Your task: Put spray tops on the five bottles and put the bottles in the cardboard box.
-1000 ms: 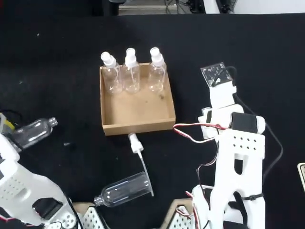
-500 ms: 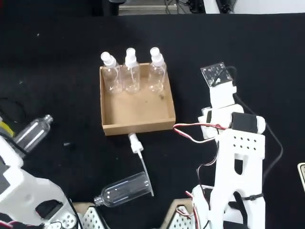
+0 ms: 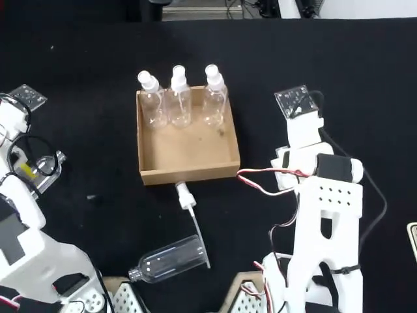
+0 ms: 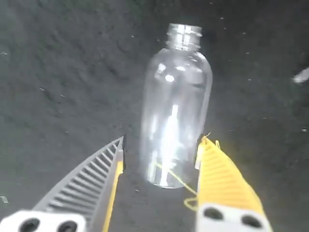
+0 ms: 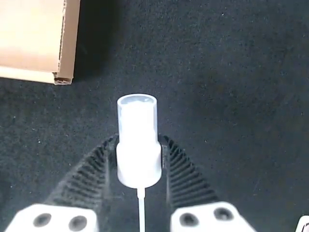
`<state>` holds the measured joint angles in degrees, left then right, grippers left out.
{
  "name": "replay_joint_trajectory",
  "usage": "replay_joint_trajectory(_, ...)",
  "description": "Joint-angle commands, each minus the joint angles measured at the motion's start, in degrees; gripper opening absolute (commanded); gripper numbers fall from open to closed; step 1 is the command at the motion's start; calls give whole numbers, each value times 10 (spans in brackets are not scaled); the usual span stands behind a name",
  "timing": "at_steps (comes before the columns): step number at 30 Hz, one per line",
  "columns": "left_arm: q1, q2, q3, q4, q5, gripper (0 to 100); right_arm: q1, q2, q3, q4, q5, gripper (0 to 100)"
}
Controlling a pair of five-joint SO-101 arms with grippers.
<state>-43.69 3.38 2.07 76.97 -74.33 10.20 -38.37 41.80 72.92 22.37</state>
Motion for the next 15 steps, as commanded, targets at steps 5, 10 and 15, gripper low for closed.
replay_joint_trajectory(5,-2,-31,24,-10,-54,232,-4,-24,-3,2,-3,11)
replay_joint_trajectory(10,-1,-31,20,30,-84,233,-4,-24,-3,2,-3,11)
replay_joint_trajectory(15,-1,-31,13,18,-84,294,-4,-24,-3,2,-3,11)
